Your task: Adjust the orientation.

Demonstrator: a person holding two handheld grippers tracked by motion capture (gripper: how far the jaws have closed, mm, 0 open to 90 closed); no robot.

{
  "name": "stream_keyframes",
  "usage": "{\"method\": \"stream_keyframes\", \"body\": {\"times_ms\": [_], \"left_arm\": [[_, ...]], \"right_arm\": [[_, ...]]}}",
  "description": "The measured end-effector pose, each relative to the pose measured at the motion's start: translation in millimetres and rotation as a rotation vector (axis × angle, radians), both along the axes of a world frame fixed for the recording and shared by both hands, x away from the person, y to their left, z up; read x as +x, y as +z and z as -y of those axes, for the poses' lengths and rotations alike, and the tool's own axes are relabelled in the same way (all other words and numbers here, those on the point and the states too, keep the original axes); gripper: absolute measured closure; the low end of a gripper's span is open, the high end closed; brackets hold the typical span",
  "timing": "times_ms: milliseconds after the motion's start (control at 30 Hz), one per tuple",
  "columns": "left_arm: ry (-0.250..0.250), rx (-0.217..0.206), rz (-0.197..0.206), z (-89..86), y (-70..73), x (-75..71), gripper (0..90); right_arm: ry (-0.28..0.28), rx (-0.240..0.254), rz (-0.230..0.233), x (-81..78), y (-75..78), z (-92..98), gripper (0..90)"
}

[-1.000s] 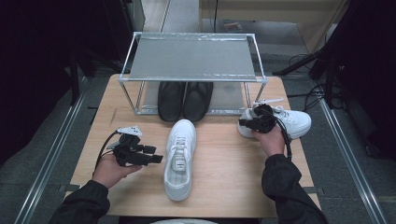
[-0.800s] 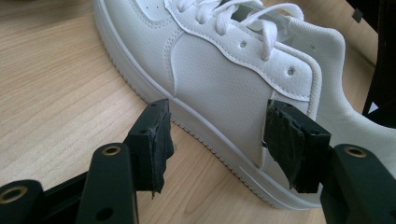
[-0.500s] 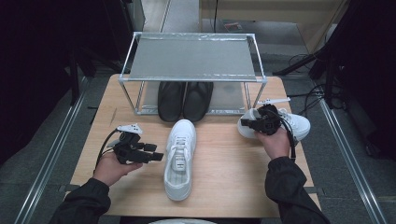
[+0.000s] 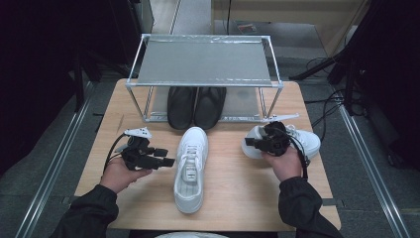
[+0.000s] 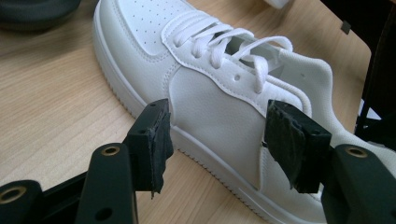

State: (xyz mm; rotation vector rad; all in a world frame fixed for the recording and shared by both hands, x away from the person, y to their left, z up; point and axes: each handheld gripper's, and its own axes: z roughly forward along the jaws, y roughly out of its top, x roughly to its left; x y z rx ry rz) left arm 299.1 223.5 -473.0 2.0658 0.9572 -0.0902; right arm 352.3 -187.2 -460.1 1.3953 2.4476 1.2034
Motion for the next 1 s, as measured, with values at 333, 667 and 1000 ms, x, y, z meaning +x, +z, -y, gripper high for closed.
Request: {"method": "stream_keyframes", "body": {"times_ms": [333,667,1000], "left_arm": [[-0.009,-0.002,0.019,3.8,1.6,7.2,42.0],[-0.035,0.001,0.024,10.1,2.8,13.7,39.1],[-0.053,0.010,0.013,15.8,2.8,19.3,39.0]], "right_arm": [[0.042,-0.012,-0.012,-21.2,-3.7,-23.5,78.3],[0.116,-0.058,-0.007,-43.3,-13.8,-60.0,78.1],[0.134,-0.049,-0.026,-56.8,-25.1,-83.5,78.1]]}}
